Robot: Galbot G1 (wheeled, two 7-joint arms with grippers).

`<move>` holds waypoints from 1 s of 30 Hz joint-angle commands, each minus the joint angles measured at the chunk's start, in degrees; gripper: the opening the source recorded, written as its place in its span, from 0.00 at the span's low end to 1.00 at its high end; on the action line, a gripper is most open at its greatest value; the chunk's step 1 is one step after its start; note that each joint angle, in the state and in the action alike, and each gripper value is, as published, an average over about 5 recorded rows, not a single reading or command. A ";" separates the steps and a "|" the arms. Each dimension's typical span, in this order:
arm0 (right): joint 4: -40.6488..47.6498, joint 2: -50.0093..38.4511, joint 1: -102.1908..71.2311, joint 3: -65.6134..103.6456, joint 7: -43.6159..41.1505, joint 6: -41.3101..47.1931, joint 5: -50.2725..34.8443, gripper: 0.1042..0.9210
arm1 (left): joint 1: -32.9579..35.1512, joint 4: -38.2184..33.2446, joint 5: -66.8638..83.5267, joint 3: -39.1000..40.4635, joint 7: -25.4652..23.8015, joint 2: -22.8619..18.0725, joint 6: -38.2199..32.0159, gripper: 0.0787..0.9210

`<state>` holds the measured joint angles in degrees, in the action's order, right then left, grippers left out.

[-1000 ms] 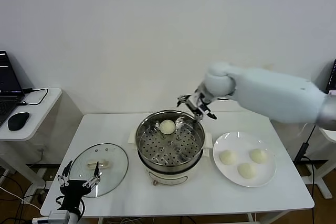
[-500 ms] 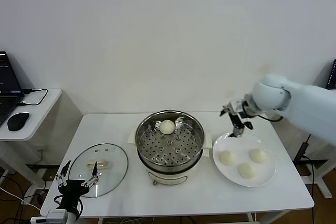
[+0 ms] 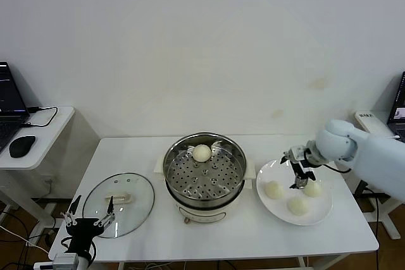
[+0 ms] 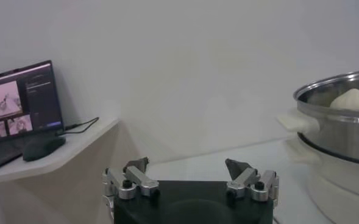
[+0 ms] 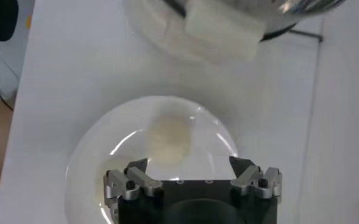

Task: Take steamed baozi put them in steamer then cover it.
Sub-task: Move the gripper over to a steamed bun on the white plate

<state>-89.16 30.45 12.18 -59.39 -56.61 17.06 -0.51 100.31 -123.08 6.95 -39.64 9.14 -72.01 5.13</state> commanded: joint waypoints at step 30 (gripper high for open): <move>17.44 12.40 -17.15 11.53 3.56 -2.26 6.71 0.83 | -0.33 0.66 0.03 -0.47 0.04 -0.51 -0.10 0.88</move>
<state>-74.14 41.46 -3.64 -49.05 -53.78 14.88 5.39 99.98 -122.38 7.05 -40.13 9.17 -72.57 5.04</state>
